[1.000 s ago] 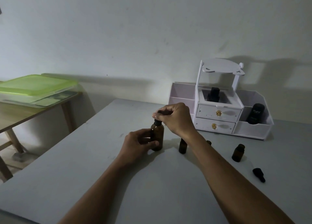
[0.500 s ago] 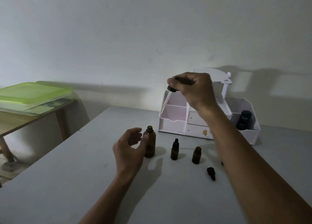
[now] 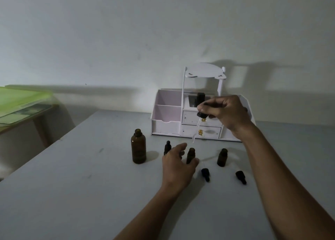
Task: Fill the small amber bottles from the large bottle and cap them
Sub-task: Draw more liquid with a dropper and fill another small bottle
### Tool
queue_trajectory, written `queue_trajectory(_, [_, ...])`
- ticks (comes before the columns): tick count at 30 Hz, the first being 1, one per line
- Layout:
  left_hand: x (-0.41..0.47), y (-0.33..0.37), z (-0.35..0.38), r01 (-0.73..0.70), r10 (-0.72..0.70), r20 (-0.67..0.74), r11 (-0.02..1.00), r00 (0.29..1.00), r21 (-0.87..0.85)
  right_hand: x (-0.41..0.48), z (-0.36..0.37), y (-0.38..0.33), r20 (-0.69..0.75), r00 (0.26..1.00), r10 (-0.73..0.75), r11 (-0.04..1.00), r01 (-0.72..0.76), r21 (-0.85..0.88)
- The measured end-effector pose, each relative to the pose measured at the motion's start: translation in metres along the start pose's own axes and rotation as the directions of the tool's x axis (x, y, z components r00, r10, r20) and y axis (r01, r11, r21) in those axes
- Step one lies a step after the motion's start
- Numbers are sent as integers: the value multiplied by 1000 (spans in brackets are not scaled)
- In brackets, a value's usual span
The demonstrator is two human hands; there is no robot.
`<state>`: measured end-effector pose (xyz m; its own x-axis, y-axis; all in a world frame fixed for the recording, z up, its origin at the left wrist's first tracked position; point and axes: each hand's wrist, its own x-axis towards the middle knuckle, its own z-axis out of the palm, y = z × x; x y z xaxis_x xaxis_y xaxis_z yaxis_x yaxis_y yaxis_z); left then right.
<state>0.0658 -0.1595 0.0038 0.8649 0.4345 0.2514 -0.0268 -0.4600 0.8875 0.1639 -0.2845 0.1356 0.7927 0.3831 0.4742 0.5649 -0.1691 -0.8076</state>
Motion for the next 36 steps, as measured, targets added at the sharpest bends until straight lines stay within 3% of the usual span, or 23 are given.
queue_trajectory(36, [15, -12, 18, 31, -28, 46, 998, 999, -62, 5, 8, 28, 87, 996, 3, 996, 5, -88])
